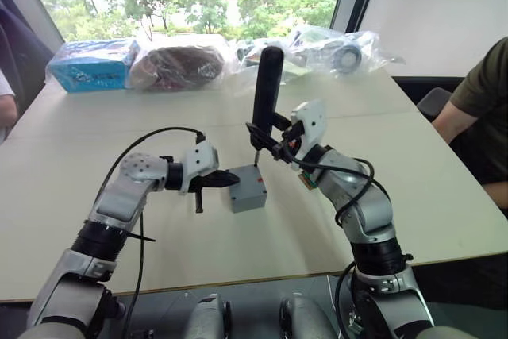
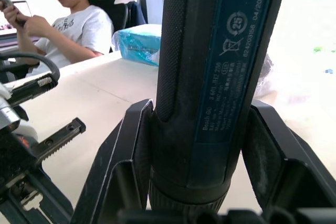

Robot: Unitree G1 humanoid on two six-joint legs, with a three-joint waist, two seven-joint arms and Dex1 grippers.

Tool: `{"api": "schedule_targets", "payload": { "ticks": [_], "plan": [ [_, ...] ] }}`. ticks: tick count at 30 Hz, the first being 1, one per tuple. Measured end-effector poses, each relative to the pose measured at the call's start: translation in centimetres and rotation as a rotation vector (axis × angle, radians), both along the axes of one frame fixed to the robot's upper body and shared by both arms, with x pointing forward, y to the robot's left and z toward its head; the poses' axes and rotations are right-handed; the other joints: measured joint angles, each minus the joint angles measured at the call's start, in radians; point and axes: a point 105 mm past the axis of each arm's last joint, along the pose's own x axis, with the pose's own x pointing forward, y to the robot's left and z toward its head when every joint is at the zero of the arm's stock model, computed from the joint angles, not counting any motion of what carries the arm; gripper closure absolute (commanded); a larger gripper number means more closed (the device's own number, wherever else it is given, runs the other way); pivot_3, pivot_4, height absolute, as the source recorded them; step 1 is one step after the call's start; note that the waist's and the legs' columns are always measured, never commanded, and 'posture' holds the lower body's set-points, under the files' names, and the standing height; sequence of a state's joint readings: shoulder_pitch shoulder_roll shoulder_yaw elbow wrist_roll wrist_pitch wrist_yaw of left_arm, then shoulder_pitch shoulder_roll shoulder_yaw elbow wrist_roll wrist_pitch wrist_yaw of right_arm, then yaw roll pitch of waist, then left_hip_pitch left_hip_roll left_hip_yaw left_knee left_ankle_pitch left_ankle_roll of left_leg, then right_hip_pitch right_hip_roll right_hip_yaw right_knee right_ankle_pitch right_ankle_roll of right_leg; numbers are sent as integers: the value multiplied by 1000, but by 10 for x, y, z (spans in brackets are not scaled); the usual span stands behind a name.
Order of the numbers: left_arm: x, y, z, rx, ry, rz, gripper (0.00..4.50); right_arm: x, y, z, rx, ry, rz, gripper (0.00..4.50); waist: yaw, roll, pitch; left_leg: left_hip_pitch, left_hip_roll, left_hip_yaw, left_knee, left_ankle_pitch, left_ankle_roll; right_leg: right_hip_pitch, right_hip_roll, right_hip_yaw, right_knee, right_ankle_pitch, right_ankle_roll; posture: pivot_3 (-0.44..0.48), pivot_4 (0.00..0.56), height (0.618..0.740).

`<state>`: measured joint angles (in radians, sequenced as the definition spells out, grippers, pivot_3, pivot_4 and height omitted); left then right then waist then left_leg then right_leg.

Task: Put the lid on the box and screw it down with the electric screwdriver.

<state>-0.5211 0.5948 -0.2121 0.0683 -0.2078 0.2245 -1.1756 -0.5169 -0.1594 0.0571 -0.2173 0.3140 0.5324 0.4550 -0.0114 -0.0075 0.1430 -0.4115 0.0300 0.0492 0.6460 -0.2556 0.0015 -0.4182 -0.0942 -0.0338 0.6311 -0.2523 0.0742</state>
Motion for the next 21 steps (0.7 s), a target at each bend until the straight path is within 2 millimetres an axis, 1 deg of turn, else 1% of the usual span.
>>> {"api": "schedule_targets", "payload": {
  "ticks": [1,2,3,4,6,7,9,11,14,15,18,21],
  "plan": [
    [-1,-1,2,-4,-1,-4,4500,0,-2,5,12,11,0,2640,0,1,6,-1,0,0,0,0,0,-1,0,0,0,0,0,0,150,740],
    [-3,-3,5,-11,-1,-13,4500,1,-6,16,28,22,2,2640,0,2,11,-6,-1,0,2,0,0,-6,0,0,1,1,1,0,150,740],
    [-5,-5,7,-16,-4,-22,4500,2,-13,29,32,11,-10,2640,1,3,15,-13,-1,0,4,1,0,-11,0,0,1,2,2,0,150,740],
    [-6,-7,10,-17,-10,-31,4500,2,-23,46,48,-11,-28,2640,2,3,19,-17,-1,0,5,1,-1,-14,1,-1,1,5,6,0,150,740],
    [-9,-9,14,-26,-13,-40,4500,-1,-37,70,62,-39,-49,2640,2,2,21,-17,-2,0,5,1,-1,-14,4,-2,1,7,9,0,150,740],
    [-10,-10,19,-35,-20,-44,4500,-4,-44,78,60,-15,-48,2640,1,2,21,-17,-2,1,5,1,0,-14,4,-2,1,7,10,0,150,740],
    [-11,-14,37,-62,-64,-65,4500,-2,-59,83,36,69,-72,2640,1,0,23,-17,-1,1,4,1,0,-14,6,-2,-1,7,10,0,150,740],
    [-13,-17,51,-82,-101,-81,4500,-1,-71,77,-3,149,-98,2640,1,1,24,-17,-1,1,3,1,0,-13,6,-2,-1,7,10,0,150,740],
    [-17,-19,66,-112,-131,-98,4500,5,-100,56,-175,343,-192,2640,1,1,29,-17,-1,1,4,1,0,-13,7,-2,-1,7,10,0,150,740],
    [-20,-19,71,-122,-136,-103,4500,7,-120,44,-261,452,-264,2640,0,0,31,-17,-2,1,4,1,0,-13,7,-2,-1,7,10,0,150,740],
    [-25,-19,83,-160,-139,-116,4500,7,-157,20,-390,663,-392,2640,0,0,35,-17,-2,1,4,1,0,-14,8,-1,-1,7,10,0,150,740],
    [-27,-21,93,-185,-146,-120,4500,3,-173,3,-490,782,-430,2640,-4,0,36,-17,-2,2,4,1,0,-14,11,1,-1,7,10,0,150,740]
  ]
}}
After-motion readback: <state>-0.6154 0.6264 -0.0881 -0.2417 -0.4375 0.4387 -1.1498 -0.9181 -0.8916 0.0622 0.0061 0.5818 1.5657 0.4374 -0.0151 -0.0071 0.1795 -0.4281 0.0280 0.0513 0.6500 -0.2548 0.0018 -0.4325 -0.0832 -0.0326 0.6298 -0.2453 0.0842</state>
